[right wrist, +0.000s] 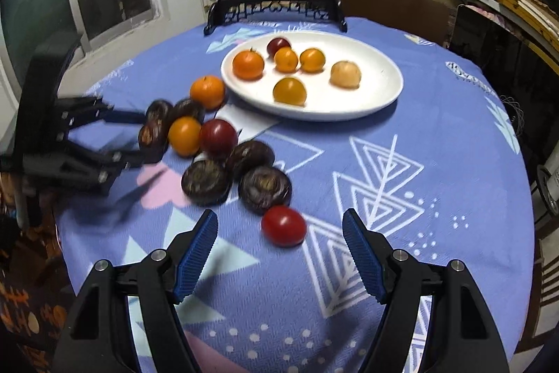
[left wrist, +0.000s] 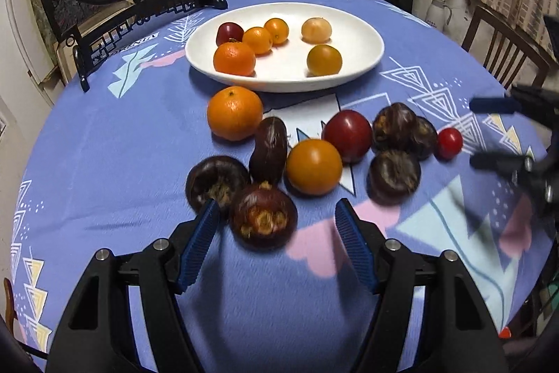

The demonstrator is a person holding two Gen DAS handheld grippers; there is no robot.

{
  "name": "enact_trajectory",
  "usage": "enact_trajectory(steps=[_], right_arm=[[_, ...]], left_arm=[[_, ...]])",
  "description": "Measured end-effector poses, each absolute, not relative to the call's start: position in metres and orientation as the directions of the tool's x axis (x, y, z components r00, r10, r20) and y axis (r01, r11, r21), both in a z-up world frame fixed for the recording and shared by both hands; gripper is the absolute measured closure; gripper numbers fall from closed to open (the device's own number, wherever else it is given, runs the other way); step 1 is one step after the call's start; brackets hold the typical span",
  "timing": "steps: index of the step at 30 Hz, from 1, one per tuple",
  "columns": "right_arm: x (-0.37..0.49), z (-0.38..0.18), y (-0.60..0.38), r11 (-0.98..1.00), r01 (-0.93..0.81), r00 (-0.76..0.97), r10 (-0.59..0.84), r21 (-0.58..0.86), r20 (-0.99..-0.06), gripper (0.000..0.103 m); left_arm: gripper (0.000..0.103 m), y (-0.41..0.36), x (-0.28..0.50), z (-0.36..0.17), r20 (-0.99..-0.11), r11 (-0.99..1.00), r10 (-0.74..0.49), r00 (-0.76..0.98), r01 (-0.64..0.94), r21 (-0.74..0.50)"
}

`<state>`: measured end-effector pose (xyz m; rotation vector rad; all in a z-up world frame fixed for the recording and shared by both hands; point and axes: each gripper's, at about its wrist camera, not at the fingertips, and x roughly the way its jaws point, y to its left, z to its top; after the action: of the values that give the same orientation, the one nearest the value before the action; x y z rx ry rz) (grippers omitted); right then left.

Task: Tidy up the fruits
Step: 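Move both open grippers back to the fruit pile, then grasp a red tomato with the right gripper while the left grasps a dark brown fruit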

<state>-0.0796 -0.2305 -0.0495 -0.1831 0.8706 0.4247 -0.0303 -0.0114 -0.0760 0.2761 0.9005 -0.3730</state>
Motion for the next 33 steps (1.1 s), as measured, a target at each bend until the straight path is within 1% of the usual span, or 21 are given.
enact_trajectory(steps=[5,6,7,8,10,11,12,13,15,16,20,26,30,33], right_arm=[[-0.072,-0.06,-0.226,0.892,-0.451,0.547,0.28,0.003,-0.789,0.028],[-0.069,-0.061,-0.224,0.891,-0.453,0.543,0.281,0.006,-0.792,0.028],[-0.067,-0.063,-0.223,0.889,-0.458,0.533,0.284,0.011,-0.797,0.028],[-0.065,-0.065,-0.221,0.887,-0.462,0.524,0.285,0.013,-0.803,0.029],[-0.063,-0.069,-0.216,0.882,-0.472,0.508,0.278,0.006,-0.816,0.029],[-0.063,-0.072,-0.214,0.878,-0.478,0.5,0.269,-0.003,-0.823,0.03],[-0.063,-0.074,-0.213,0.877,-0.481,0.496,0.264,-0.009,-0.827,0.033],[-0.064,-0.077,-0.211,0.871,-0.491,0.484,0.264,-0.01,-0.834,0.047],[-0.066,-0.077,-0.211,0.869,-0.495,0.488,0.262,-0.017,-0.832,0.068],[-0.066,-0.076,-0.211,0.868,-0.496,0.485,0.26,-0.018,-0.835,0.072],[-0.071,-0.07,-0.212,0.871,-0.489,0.5,0.239,-0.044,-0.833,0.072],[-0.073,-0.049,-0.223,0.882,-0.471,0.539,0.27,-0.02,-0.798,0.072],[-0.064,-0.029,-0.225,0.888,-0.459,0.581,0.279,-0.025,-0.765,0.072],[-0.054,-0.005,-0.224,0.889,-0.457,0.63,0.293,-0.038,-0.719,0.072]], left_arm=[[0.036,-0.017,-0.028,-0.077,-0.794,0.892,-0.194,0.577,0.44,0.102],[0.045,-0.017,-0.029,-0.077,-0.791,0.892,-0.199,0.579,0.441,0.099],[0.051,-0.017,-0.029,-0.077,-0.789,0.893,-0.195,0.583,0.439,0.103],[0.067,-0.016,-0.03,-0.076,-0.787,0.89,-0.204,0.582,0.446,0.099],[0.067,-0.014,-0.03,-0.075,-0.795,0.885,-0.241,0.556,0.462,0.055],[0.067,-0.014,-0.031,-0.076,-0.794,0.882,-0.245,0.556,0.467,0.055],[0.067,-0.014,-0.033,-0.076,-0.792,0.879,-0.247,0.559,0.473,0.059],[0.067,-0.013,-0.034,-0.076,-0.789,0.878,-0.25,0.561,0.475,0.06],[0.068,-0.011,-0.035,-0.076,-0.791,0.879,-0.263,0.553,0.476,0.04],[0.068,-0.009,-0.036,-0.075,-0.79,0.879,-0.273,0.549,0.477,0.028],[0.068,-0.002,-0.043,-0.065,-0.776,0.879,-0.286,0.562,0.476,0.02],[0.067,0.002,-0.049,-0.039,-0.738,0.881,-0.295,0.607,0.472,0.036],[0.068,-0.004,-0.037,-0.016,-0.708,0.887,-0.288,0.645,0.458,0.057],[0.067,-0.01,-0.025,0.002,-0.678,0.887,-0.29,0.675,0.456,0.076]])
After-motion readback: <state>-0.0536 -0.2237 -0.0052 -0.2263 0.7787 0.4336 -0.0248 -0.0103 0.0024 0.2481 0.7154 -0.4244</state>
